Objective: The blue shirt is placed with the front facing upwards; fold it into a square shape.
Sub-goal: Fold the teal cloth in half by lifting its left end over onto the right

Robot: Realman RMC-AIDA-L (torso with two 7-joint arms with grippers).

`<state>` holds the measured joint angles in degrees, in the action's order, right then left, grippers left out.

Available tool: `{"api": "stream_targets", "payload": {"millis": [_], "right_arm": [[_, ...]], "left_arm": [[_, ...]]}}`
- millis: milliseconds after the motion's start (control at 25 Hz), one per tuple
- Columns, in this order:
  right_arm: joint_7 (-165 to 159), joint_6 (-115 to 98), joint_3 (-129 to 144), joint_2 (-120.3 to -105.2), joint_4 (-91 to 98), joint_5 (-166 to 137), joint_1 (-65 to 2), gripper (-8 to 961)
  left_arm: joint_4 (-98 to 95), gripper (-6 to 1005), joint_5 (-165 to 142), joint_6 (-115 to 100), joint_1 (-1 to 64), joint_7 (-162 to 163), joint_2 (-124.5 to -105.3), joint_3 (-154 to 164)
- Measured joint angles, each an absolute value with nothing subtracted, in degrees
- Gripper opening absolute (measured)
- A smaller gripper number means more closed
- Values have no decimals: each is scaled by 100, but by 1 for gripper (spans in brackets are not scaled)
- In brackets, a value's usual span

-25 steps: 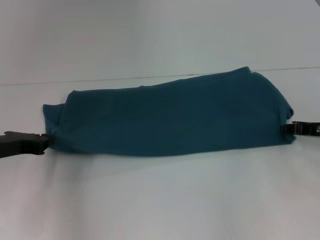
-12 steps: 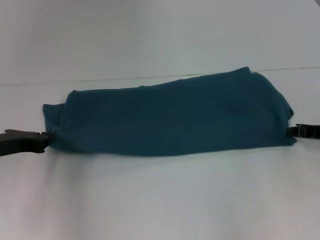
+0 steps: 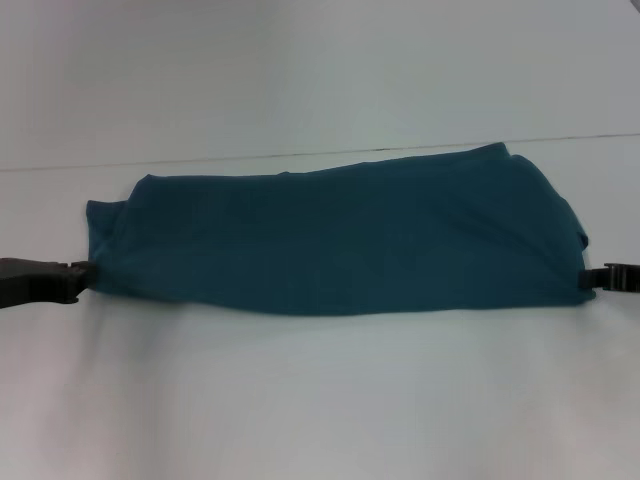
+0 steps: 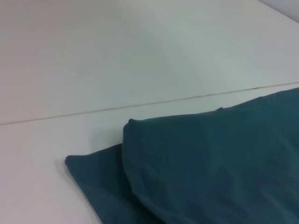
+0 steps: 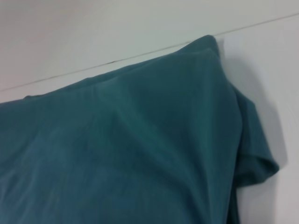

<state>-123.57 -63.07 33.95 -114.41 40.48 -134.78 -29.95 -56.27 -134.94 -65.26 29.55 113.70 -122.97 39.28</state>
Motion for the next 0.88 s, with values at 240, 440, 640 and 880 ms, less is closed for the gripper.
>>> {"api": "stream_targets", "payload": {"millis": [240,440,640,880], "right_arm": [[-12376,-6655,3310,-11500,4263,-13473,-2799,4],[-12345,-6857,3186,-11533,4376,-13473,-2684,4],[-12339,-7019,3150,-11539,4393,-13473,-2638,3],[-12339,-7087,3143,-11539,4395,-13473,-2601,3]], "left_arm": [[-5721,15,-13511,-6748,2897,11372,-12264,3929],[-5841,15,-13533,-6884,2816,11373,-12256,3928],[-5918,15,-13644,-7034,2791,11375,-12249,3922],[-5950,14,-13658,-7090,2747,11381,-12253,3919]]}}
